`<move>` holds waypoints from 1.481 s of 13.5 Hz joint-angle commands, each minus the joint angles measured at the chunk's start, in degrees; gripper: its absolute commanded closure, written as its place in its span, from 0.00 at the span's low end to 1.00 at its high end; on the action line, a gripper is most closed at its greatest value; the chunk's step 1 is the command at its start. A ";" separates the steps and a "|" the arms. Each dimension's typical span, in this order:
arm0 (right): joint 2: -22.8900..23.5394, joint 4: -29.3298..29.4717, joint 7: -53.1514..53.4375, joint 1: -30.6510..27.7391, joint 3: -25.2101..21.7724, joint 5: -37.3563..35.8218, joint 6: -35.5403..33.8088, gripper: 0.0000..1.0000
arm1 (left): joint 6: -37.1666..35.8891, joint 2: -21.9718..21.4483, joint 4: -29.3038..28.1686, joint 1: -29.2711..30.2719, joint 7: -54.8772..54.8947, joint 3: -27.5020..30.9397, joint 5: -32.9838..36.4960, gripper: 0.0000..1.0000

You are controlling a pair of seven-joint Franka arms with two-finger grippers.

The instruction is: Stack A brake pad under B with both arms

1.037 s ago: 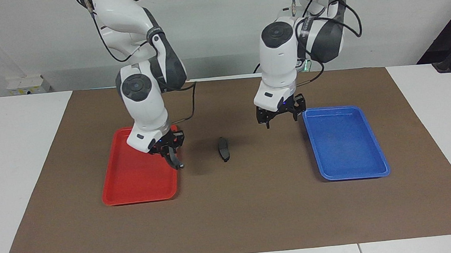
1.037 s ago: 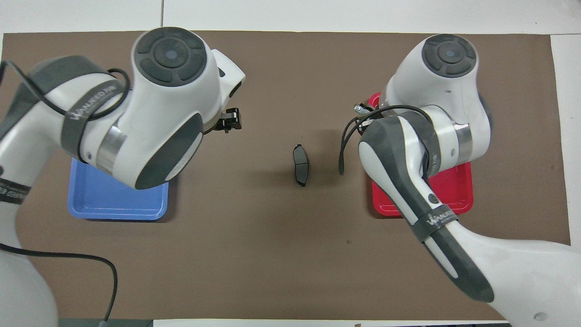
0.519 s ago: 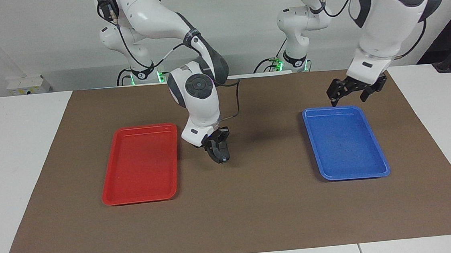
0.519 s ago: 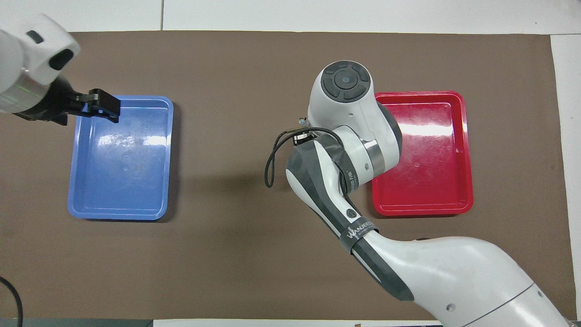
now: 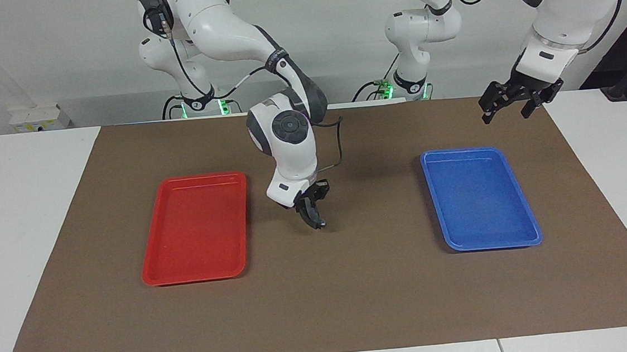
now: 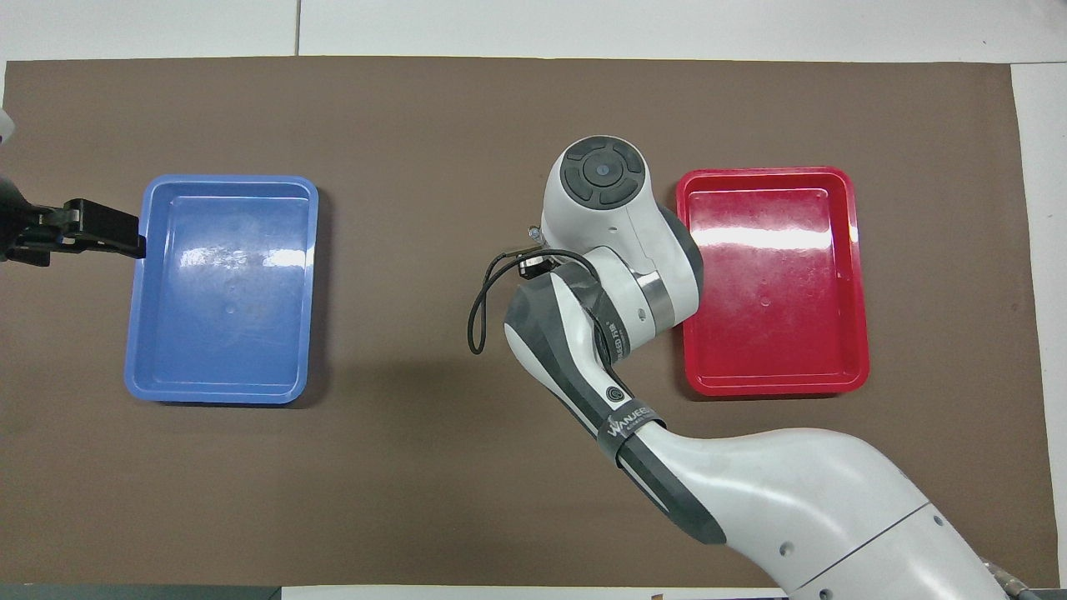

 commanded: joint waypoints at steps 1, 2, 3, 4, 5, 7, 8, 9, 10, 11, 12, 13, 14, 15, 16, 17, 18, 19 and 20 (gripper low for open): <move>-0.47 -1.46 0.65 -0.15 0.61 0.78 1.63 1.00 | 0.01 -1.69 -2.04 5.93 0.86 -5.80 -0.93 0.01; -0.30 -1.46 1.09 0.55 0.78 0.87 1.98 1.00 | 0.18 -1.60 -2.05 5.78 0.95 -5.74 -0.93 0.01; -0.21 -1.55 1.61 0.90 0.78 0.78 2.07 1.00 | 0.27 -1.60 -2.05 5.25 0.95 -5.48 -1.02 0.01; -0.21 -2.51 1.71 0.99 0.78 0.78 2.68 1.00 | 0.01 -1.60 -2.05 4.90 1.04 -5.30 -0.93 0.01; -0.29 -3.47 1.71 1.34 0.78 0.78 3.99 1.00 | 0.09 -1.60 -2.05 4.29 0.95 -5.13 -1.02 0.01; -0.47 -4.27 1.71 1.61 0.78 0.78 4.53 1.00 | 0.09 -1.43 -2.05 4.10 0.95 -4.33 -1.02 0.01; -0.47 -4.36 1.71 1.26 0.78 0.78 4.53 1.00 | 0.09 -1.34 -2.05 4.10 0.87 -4.33 -1.02 0.01; -0.47 -4.36 1.71 1.34 0.78 0.78 4.62 1.00 | 0.09 -1.34 -2.05 4.10 0.86 -4.33 -1.02 0.01; -0.56 -4.36 1.71 1.34 0.78 0.78 4.53 1.00 | 0.09 -1.34 -2.13 4.10 0.78 -4.33 -1.02 0.01; -0.56 -4.36 1.71 1.26 0.78 0.78 4.53 1.00 | 0.09 -1.34 -2.13 4.10 0.78 -4.33 -1.02 0.01; -0.56 -4.36 1.71 0.91 0.78 0.78 4.53 1.00 | 0.18 -1.34 -2.13 4.10 0.69 -4.33 -1.02 0.01; -0.56 -4.45 1.71 0.82 0.78 0.70 4.53 1.00 | 0.18 -1.34 -2.13 4.10 0.69 -4.33 -1.02 0.01; -0.56 -4.54 1.71 0.90 0.78 0.69 4.53 1.00 | 0.18 -1.34 -2.22 3.76 0.69 -4.33 -1.02 0.01; -0.56 -4.71 1.71 0.73 0.78 0.69 4.62 1.00 | 0.27 -1.34 -2.31 3.58 0.60 -4.07 -1.02 0.01; -0.64 -4.97 1.79 0.90 0.78 0.69 4.79 1.00 | 0.27 -1.34 -2.31 3.58 0.51 -3.98 -1.02 0.01; -0.82 -5.41 1.97 0.90 0.78 0.69 4.97 1.00 | 0.36 -1.34 -2.83 3.58 0.51 -3.98 -1.02 0.01; -0.91 -5.68 2.32 1.08 0.78 0.69 5.49 0.99 | 0.53 -1.34 -3.45 3.49 0.43 -3.98 -1.02 0.01; -0.91 -6.03 2.67 1.17 0.78 0.69 5.76 0.99 | 0.53 -1.34 -3.54 3.31 0.34 -3.98 -1.02 0.01; -1.00 -6.20 2.67 1.25 0.78 0.69 5.85 0.99 | 0.53 -1.34 -3.54 3.23 0.34 -3.98 -1.02 0.01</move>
